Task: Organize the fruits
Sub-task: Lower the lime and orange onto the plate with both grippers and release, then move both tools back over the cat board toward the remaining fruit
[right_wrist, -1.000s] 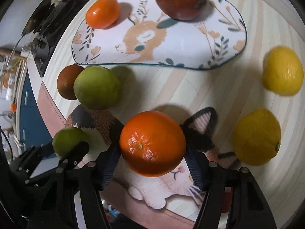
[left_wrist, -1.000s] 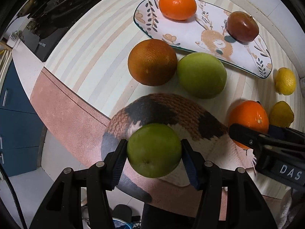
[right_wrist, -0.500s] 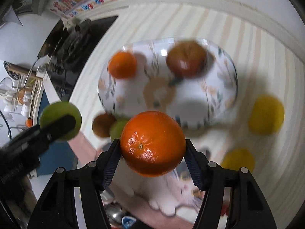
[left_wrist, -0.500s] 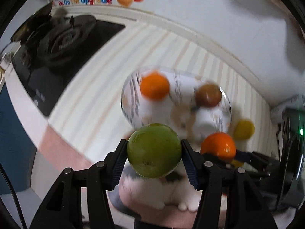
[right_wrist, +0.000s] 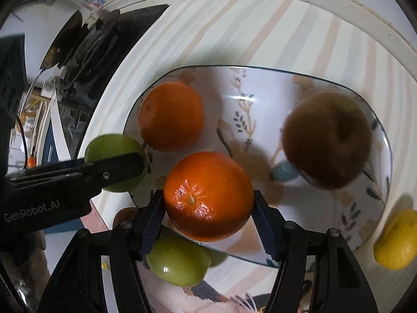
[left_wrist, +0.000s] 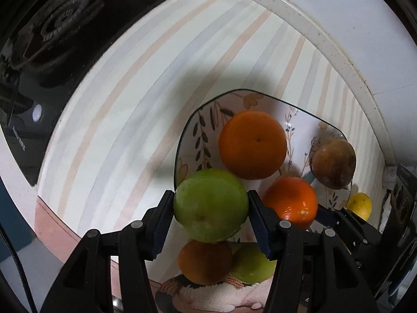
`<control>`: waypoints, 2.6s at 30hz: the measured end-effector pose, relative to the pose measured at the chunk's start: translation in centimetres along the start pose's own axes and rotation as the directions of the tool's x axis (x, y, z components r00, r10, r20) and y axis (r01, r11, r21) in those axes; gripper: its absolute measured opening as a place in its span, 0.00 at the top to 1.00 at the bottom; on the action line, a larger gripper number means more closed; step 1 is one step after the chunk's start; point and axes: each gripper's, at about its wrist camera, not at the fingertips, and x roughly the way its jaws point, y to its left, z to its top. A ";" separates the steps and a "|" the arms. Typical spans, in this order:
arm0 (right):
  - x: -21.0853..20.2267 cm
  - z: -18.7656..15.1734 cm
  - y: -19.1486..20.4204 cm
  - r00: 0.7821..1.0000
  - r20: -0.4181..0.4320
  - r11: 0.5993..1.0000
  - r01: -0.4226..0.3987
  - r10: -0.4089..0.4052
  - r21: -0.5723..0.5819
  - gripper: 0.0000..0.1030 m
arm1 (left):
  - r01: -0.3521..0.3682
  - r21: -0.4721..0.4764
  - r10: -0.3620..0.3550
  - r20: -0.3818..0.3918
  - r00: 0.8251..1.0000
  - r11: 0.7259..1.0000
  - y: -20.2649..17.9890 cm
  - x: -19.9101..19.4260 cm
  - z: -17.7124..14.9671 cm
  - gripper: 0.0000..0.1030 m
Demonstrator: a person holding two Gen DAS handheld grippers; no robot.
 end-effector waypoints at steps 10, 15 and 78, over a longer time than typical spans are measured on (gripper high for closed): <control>0.6 0.7 0.2 0.999 -0.042 1.000 -0.013 0.012 -0.005 0.33 | -0.004 0.013 0.004 -0.027 1.000 1.000 -0.5 0.9 0.5 0.48; -0.5 0.3 0.2 0.999 -0.044 1.000 -0.024 0.025 0.017 0.11 | -0.004 0.005 0.004 0.011 1.000 1.000 -0.8 -0.2 0.4 0.32; -25.8 -16.0 -0.1 0.948 0.304 0.995 0.095 -0.098 0.026 0.10 | -0.154 0.000 0.135 0.487 0.863 0.988 -7.2 -19.9 -19.4 0.15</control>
